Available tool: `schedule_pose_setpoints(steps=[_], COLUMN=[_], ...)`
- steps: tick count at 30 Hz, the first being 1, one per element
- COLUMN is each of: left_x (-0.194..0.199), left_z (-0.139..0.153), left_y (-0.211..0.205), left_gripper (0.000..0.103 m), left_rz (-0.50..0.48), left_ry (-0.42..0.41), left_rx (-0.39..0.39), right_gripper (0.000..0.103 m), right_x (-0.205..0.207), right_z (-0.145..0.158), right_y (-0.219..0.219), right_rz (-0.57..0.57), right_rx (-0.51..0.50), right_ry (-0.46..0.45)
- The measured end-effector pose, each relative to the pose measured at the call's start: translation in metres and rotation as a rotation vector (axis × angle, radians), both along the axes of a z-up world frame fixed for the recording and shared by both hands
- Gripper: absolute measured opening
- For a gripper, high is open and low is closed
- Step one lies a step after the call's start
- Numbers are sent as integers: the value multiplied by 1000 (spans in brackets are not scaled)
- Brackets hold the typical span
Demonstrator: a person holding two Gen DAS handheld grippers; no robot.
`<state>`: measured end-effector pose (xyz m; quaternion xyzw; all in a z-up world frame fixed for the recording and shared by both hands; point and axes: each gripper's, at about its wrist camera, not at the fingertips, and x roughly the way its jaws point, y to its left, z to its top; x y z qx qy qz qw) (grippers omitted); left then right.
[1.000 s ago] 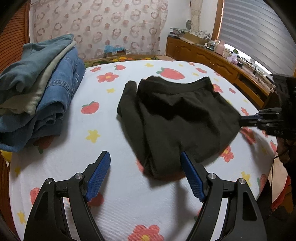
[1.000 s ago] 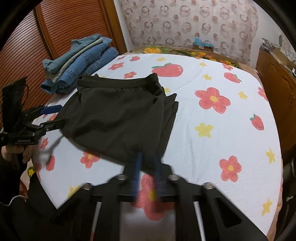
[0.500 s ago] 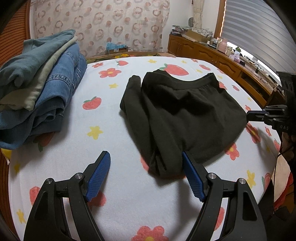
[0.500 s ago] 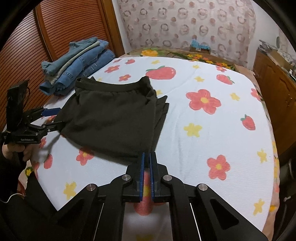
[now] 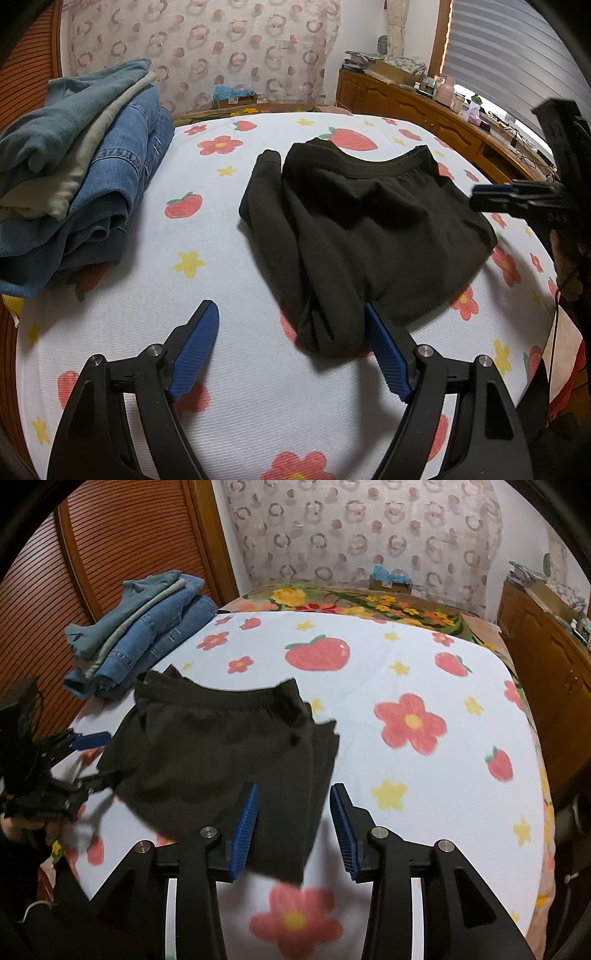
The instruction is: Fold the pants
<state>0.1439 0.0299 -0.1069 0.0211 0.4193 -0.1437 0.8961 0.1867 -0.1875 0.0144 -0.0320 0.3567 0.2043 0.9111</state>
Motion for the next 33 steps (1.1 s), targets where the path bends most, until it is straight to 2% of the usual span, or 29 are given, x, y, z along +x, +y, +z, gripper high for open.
schedule_pose_setpoints(steps=[7, 11, 19, 24, 26, 30, 33], left_x=[-1, -1, 0, 5, 9, 22, 34], left_z=[0, 0, 1, 6, 10, 22, 30], left_y=[0, 0, -2, 4, 7, 8, 6], left_gripper=[81, 81, 81, 81, 81, 81, 81], left_rz=[1, 1, 2, 25, 43, 78, 73], left_ry=[-1, -1, 7, 22, 8, -37, -54], left_rx=[-3, -4, 2, -66, -79, -53, -53], right_gripper=[43, 43, 43, 43, 44, 48, 50], right_x=[23, 30, 42, 48, 51, 52, 50], right_z=[-1, -1, -10, -13, -15, -19, -21], right_y=[16, 20, 15, 19, 18, 17, 18], right_rz=[20, 8, -18, 1, 5, 7, 12], right_rx=[-17, -72, -61, -51, -53, -49, -46], right_ry=[-1, -20, 21, 28, 30, 16, -4])
